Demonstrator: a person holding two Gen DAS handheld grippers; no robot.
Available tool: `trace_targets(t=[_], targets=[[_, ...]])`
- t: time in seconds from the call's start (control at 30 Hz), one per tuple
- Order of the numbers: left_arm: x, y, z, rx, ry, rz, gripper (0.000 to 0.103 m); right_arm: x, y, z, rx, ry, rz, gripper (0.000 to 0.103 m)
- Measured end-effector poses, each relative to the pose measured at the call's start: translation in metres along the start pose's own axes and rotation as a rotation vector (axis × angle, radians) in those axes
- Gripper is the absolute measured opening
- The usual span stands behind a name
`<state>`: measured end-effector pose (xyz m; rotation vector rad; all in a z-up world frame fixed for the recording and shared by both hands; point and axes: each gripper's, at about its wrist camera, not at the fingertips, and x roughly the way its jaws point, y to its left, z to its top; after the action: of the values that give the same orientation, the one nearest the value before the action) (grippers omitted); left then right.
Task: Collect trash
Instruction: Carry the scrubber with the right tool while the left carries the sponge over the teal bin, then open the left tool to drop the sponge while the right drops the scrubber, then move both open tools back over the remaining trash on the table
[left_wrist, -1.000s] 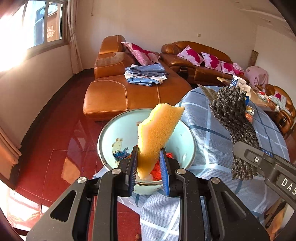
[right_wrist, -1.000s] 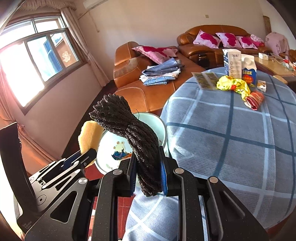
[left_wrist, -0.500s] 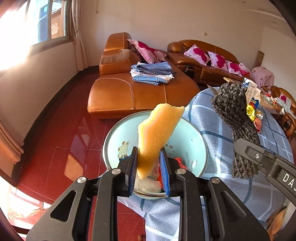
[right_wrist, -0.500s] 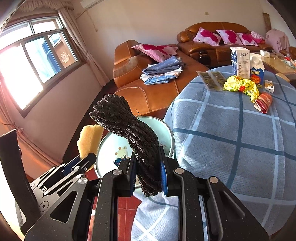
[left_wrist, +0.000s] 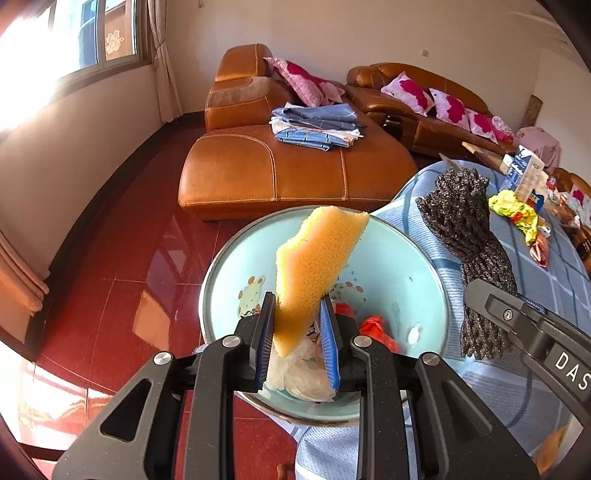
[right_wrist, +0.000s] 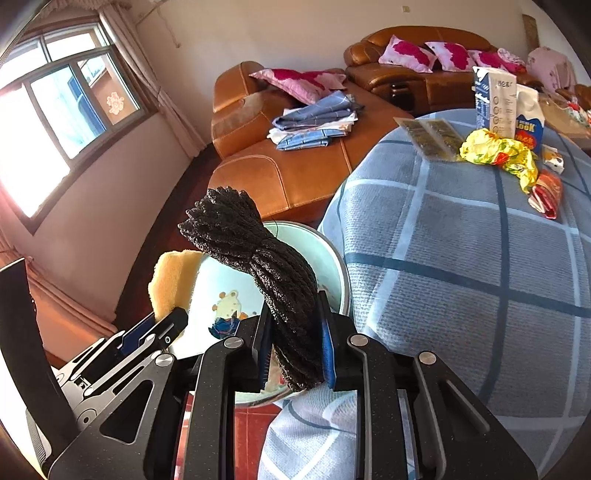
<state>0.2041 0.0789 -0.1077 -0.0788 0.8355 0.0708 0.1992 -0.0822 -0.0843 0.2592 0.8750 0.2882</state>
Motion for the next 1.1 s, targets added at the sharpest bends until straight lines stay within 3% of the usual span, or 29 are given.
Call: trace_targets(t=[0.27,0.3,0.33,0.37,0.4,0.53,0.9,1.1], targets=[[0.021,0.002,0.001,-0.003,0.04,0.011,0.026,0.021,-0.001,0.001,0.008,0.043,0.001,0.025],[0.024,0.003,0.0,-0.003,0.048,0.014,0.027,0.024,0.0,0.0,0.007,0.053,0.014,0.027],[0.026,0.004,0.001,-0.005,0.054,0.018,0.029,0.028,0.0,0.0,0.008,0.066,0.028,0.037],[0.027,0.005,0.0,-0.006,0.056,0.025,0.042,0.03,-0.001,0.0,0.014,0.069,0.03,0.049],[0.028,0.006,0.0,-0.004,0.053,0.034,0.058,0.03,-0.003,-0.001,0.019,0.063,0.029,0.052],[0.026,0.007,0.002,0.01,0.04,0.06,0.063,0.024,-0.012,0.002,0.039,0.04,0.035,0.052],[0.024,-0.009,0.006,0.005,0.034,0.039,0.083,-0.008,-0.07,0.011,0.152,-0.068,-0.064,0.061],[0.027,-0.033,0.006,0.033,0.043,-0.022,0.086,-0.036,-0.14,0.008,0.286,-0.158,-0.207,0.062]])
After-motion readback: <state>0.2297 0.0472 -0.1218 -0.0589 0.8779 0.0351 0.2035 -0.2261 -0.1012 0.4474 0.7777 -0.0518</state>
